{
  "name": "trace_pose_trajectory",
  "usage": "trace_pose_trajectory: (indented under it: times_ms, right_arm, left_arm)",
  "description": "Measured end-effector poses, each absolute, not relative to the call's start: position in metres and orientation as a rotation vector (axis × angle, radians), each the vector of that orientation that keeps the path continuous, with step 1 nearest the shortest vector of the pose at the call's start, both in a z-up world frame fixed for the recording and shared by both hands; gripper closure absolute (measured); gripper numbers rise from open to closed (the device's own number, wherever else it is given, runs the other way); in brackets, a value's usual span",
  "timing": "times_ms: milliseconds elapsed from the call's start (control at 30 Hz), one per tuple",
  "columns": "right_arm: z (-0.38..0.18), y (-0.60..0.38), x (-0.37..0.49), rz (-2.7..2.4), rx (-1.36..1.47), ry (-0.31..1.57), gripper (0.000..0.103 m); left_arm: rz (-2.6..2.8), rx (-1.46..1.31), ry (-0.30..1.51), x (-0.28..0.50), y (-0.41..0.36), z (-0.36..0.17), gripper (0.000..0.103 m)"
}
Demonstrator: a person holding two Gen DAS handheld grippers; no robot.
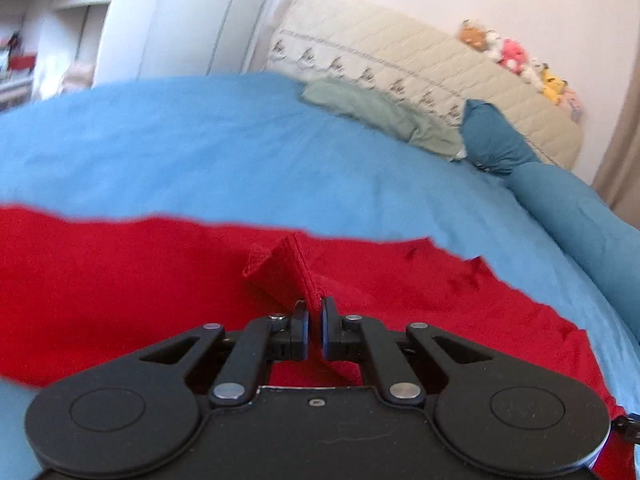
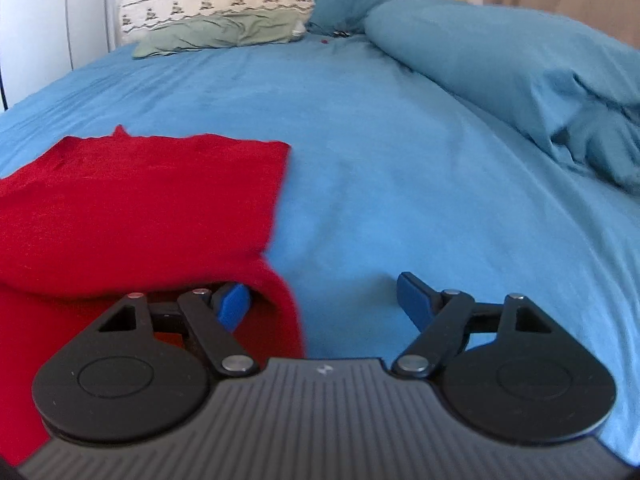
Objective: Fold small clothes
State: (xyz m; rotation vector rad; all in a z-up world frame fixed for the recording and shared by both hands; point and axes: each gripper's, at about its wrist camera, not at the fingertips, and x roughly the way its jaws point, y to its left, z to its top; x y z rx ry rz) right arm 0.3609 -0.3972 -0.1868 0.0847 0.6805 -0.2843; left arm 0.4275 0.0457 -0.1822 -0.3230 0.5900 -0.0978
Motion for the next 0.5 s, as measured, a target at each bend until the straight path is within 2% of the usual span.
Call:
trace_pose_trajectory:
  times_ms: [167, 267, 300, 367, 400, 433, 467, 500]
  right_arm:
    - [-0.184, -0.397, 0.358, -0.262, 0.025, 0.702, 0.009]
    - [-0.182, -0.4, 0.354, -0.245, 0.005, 0.719, 0.009]
    - [-0.181, -0.4, 0.351, -0.24, -0.002, 0.724, 0.009]
    - [-0.175, -0.4, 0.344, -0.231, -0.016, 0.739, 0.009]
    - [-0.169, -0.397, 0.339, -0.217, -0.033, 0.732, 0.009]
    - [-0.162, -0.394, 0.332, -0.201, -0.047, 0.714, 0.009]
    - [-0.155, -0.391, 0.328, -0.174, -0.048, 0.685, 0.008]
    - [-0.147, -0.387, 0.327, -0.14, -0.032, 0.655, 0.006]
  left_arm:
    - [-0.098, -0.344, 0.614, 0.419, 0.054, -0.186, 0.093]
    - [-0.041, -0.291, 0.62, 0.408, 0.06, -0.178, 0.083]
    - [-0.014, -0.263, 0.627, 0.403, 0.063, -0.175, 0.076]
    - [0.016, -0.204, 0.634, 0.392, 0.069, -0.166, 0.075]
    - [0.009, -0.177, 0.624, 0.388, 0.068, -0.16, 0.071]
    - [-0.003, -0.149, 0.606, 0.382, 0.066, -0.153, 0.054]
    - [-0.018, -0.119, 0.584, 0.379, 0.062, -0.145, 0.043]
    - [-0.044, -0.092, 0.56, 0.378, 0.056, -0.137, 0.027]
